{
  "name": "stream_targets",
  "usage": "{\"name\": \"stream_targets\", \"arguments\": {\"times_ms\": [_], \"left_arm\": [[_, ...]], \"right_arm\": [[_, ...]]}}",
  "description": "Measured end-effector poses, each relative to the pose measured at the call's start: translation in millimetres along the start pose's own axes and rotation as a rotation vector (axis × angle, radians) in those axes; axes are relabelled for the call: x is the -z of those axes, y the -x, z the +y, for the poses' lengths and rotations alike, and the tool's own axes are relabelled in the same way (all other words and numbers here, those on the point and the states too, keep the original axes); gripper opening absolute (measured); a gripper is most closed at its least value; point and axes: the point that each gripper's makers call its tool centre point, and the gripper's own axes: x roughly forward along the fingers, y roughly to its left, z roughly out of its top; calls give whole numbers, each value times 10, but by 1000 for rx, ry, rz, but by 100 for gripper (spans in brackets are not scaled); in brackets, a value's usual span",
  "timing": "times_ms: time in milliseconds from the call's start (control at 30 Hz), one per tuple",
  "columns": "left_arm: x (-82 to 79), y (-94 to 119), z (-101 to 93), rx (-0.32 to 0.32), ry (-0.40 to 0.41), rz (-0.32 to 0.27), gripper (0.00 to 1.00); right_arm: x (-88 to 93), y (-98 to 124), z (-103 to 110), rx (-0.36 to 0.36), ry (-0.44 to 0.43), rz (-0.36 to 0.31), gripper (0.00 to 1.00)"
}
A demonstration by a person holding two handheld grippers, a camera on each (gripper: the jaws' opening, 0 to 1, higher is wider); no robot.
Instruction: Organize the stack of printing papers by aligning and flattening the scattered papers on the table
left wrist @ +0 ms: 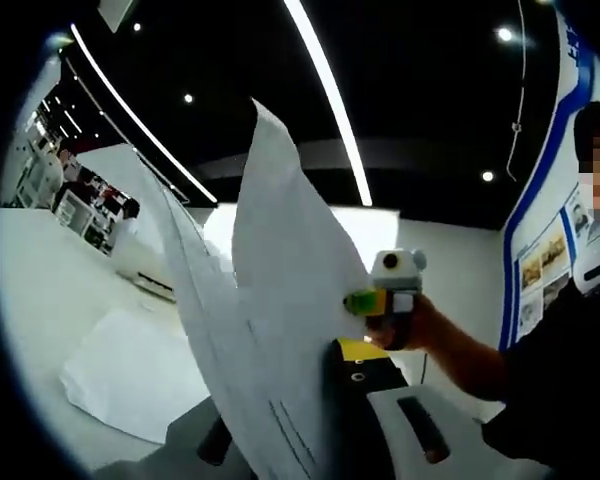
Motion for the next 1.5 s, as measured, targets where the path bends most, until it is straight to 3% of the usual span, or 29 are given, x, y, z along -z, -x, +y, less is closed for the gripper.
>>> {"name": "stream_targets", "arguments": {"times_ms": [133, 300, 533, 700, 1133, 1500], "left_arm": [[-41, 24, 11, -6, -31, -20, 8], [-63, 33, 9, -7, -45, -29, 6], [-47, 30, 29, -22, -50, -19, 6], [-45, 29, 26, -21, -50, -19, 6], [-188, 117, 154, -90, -12, -106, 6], [-134, 128, 266, -164, -31, -80, 6]], "right_arm": [[42, -22, 19, 10, 21, -4, 2], [20, -2, -19, 41, 63, -18, 16], [-405, 295, -168, 160, 162, -199, 37], [-561, 514, -279, 244, 214, -238, 43], [-452, 704, -542, 322, 179, -230, 44], [-379, 716, -720, 384, 185, -196, 44]]}}
